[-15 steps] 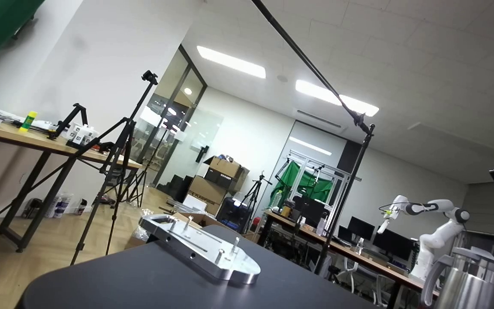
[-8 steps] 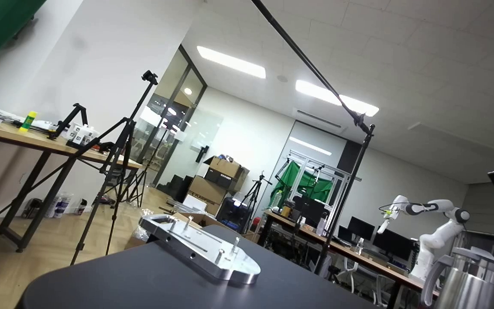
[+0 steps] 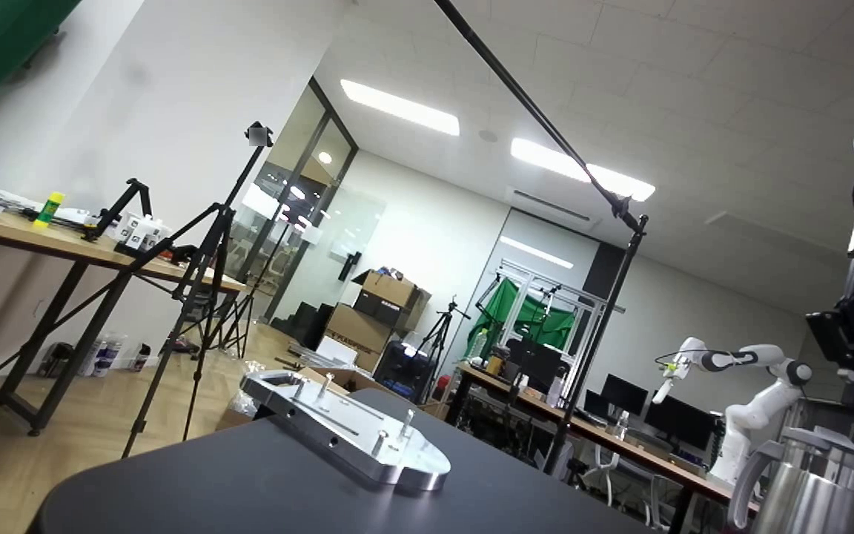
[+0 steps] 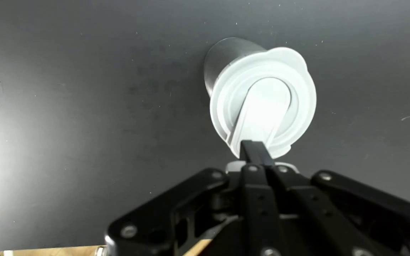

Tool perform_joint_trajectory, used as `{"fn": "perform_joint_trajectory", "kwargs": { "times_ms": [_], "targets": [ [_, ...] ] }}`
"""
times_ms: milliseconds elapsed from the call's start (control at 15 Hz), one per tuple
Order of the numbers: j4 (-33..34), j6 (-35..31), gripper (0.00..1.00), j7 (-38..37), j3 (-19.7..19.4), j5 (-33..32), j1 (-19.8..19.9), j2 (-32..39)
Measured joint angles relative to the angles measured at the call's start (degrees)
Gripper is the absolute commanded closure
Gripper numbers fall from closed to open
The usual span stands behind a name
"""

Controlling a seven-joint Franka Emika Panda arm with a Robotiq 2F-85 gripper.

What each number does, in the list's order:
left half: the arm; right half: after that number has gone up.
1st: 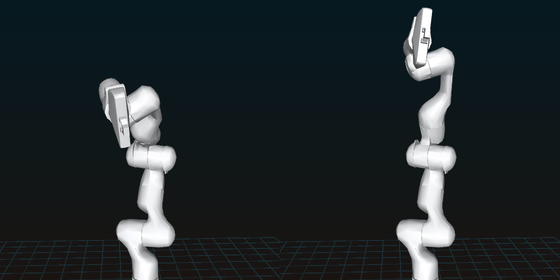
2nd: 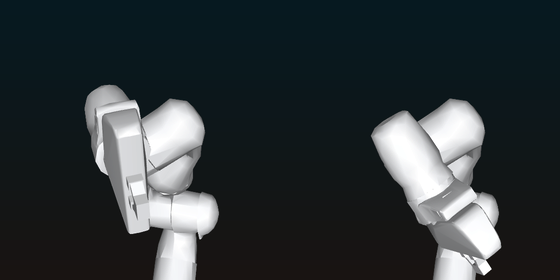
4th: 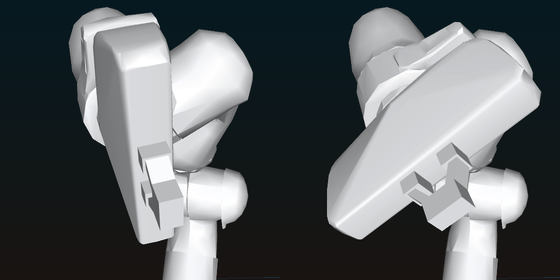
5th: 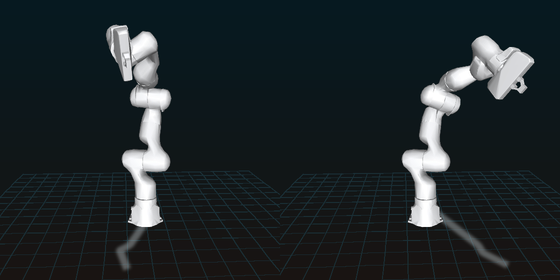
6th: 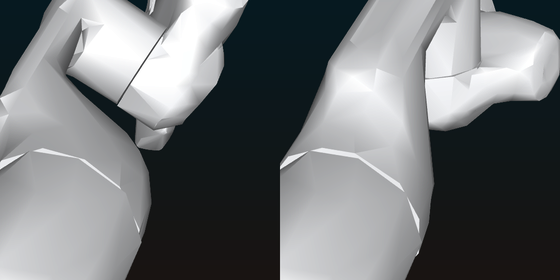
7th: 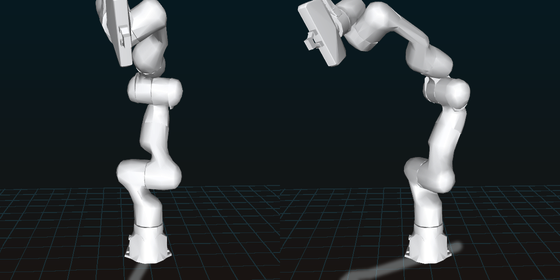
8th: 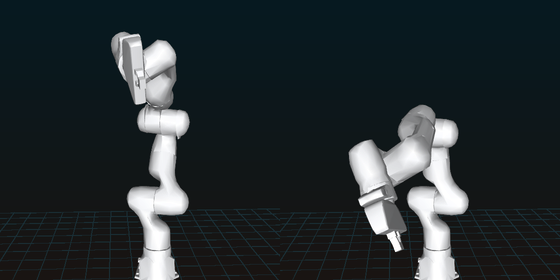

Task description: Push down on the lid of the silver cup.

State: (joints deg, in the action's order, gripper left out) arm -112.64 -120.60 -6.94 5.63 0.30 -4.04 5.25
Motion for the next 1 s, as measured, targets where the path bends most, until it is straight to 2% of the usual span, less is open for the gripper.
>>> {"fn": "perform_joint_trajectory", "kwargs": {
  "times_ms": [400, 1000],
  "targets": [
    [-1.0, -4.5, 1.0, 2.1, 0.0, 0.0, -0.4, 1.0],
    [-3.2, -7.5, 1.0, 4.1, 0.0, -0.1, -0.7, 2.0]
  ]
}}
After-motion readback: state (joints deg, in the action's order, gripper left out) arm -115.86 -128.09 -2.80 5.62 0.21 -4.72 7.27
